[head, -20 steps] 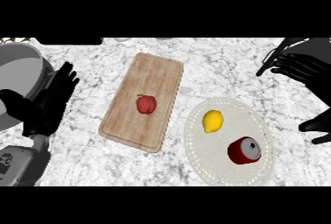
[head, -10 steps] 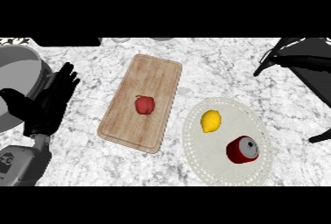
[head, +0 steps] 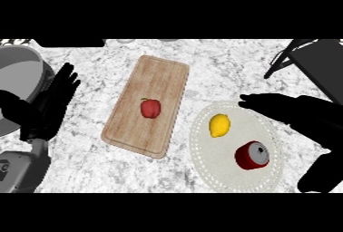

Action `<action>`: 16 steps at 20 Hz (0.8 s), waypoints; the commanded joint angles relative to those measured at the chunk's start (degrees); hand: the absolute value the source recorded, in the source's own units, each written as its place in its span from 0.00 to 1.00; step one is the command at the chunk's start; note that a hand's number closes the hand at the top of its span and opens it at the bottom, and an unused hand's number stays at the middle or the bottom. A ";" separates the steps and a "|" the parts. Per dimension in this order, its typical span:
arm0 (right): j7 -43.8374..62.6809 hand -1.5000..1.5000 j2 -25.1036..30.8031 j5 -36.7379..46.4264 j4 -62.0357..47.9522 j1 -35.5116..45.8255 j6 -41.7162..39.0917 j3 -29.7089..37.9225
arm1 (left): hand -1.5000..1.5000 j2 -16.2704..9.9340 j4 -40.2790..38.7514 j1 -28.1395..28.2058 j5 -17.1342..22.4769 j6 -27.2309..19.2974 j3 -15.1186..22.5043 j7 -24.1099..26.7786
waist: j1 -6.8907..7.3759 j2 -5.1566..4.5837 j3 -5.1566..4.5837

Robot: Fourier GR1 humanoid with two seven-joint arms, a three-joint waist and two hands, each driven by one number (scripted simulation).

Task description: Pick the can from the placemat and place it in the tiered shelf

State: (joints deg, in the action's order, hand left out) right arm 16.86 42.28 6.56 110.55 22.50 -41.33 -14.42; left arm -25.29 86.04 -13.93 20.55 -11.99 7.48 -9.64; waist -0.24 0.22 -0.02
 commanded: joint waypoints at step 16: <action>3.10 0.00 -5.99 26.82 4.13 -6.09 -5.92 -7.40 | 0.50 5.43 2.08 2.73 -6.22 2.68 -2.20 0.32 | 0.43 -0.18 0.01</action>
State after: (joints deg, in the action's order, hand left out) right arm 19.78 38.66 30.30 115.58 15.70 -44.80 -21.83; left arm -21.39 85.77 -12.94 16.43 -9.30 5.02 -9.38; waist 0.03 0.05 0.00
